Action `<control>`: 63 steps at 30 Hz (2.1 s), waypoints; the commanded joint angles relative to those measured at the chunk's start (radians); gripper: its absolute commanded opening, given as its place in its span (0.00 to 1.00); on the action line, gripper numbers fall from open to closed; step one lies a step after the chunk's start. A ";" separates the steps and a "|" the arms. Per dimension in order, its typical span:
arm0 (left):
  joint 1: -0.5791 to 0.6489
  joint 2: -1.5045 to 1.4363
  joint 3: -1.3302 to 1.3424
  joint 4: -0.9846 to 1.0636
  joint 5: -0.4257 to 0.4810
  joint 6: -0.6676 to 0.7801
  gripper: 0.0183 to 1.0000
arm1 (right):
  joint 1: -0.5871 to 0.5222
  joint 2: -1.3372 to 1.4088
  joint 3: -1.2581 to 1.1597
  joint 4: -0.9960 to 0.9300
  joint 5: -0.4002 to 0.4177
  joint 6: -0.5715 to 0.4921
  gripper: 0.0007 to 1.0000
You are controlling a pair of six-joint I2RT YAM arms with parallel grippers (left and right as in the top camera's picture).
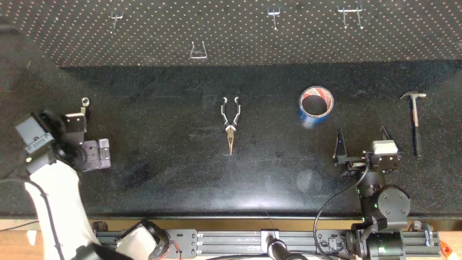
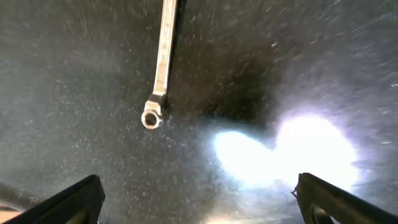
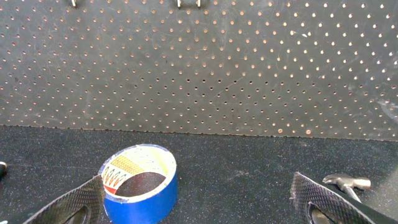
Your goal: Place Tools Onto Pegboard
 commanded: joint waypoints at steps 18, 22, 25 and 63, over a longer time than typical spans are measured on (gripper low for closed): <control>0.075 0.496 0.293 0.144 0.229 0.054 1.00 | 0.004 -0.007 -0.002 -0.006 -0.009 -0.014 0.97; 0.075 0.529 0.309 0.144 0.248 0.055 1.00 | 0.004 -0.007 -0.002 -0.006 -0.009 -0.014 0.98; 0.075 0.555 0.311 0.144 0.251 0.055 1.00 | 0.004 -0.007 -0.002 -0.006 -0.009 -0.014 0.98; 0.076 0.634 0.332 0.122 0.239 0.170 1.00 | 0.004 -0.007 -0.002 -0.006 -0.009 -0.013 0.98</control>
